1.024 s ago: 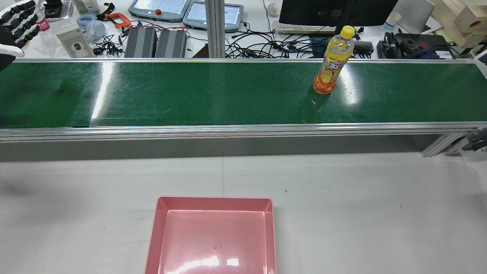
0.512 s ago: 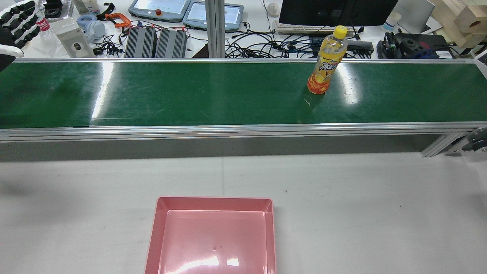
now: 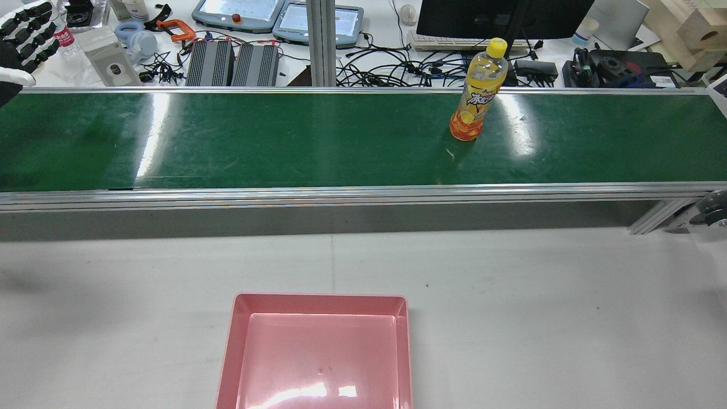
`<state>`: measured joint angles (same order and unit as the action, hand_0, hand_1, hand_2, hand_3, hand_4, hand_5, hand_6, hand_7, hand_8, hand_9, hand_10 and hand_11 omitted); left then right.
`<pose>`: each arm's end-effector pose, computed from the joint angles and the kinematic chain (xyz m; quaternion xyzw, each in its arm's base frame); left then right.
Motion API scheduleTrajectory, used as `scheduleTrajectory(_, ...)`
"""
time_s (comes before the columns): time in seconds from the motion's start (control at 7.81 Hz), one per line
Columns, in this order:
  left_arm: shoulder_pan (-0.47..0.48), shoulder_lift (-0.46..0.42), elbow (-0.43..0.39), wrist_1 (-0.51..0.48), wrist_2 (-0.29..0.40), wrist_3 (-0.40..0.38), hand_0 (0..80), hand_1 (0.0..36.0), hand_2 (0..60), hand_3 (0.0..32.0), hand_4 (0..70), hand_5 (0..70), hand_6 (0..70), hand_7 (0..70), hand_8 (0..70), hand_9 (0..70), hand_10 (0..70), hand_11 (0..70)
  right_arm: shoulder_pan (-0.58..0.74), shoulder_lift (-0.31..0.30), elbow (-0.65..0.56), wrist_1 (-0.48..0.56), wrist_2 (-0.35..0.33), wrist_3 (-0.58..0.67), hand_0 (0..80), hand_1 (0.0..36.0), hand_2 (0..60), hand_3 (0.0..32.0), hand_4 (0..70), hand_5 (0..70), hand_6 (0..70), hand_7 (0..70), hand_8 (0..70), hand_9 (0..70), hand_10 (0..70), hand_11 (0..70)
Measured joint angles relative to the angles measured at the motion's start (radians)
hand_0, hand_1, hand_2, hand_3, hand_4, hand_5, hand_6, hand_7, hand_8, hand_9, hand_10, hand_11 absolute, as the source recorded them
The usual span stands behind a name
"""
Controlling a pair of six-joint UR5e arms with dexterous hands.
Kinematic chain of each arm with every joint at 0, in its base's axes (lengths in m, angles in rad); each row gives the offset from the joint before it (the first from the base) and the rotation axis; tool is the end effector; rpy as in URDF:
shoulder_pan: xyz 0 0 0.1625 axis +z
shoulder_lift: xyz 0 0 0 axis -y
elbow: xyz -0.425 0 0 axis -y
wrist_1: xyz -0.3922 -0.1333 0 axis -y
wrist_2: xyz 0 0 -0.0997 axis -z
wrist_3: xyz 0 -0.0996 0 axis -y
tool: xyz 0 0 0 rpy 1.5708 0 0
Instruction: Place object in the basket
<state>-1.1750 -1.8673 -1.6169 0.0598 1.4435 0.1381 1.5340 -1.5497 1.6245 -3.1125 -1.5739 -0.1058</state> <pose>0.1029 -0.6249 0.5054 -0.0647 0.7964 -0.5914 0.1090 0.1142 -0.5140 0.6469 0.0246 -0.7425 0.6677 0.0488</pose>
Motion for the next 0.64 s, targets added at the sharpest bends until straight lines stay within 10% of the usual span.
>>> scheduleTrajectory(0.64, 0.000, -0.002, -0.001, 0.000, 0.000, 0.000, 63.5, 11.5, 0.0, 0.0, 0.3, 16.8, 0.0, 0.0, 0.0, 0.0, 0.6, 3.3, 0.000, 0.000, 0.000, 0.000, 0.000, -0.001, 0.0, 0.0, 0.0, 0.0, 0.0, 0.0, 0.0, 0.0, 0.0, 0.0, 0.0, 0.0)
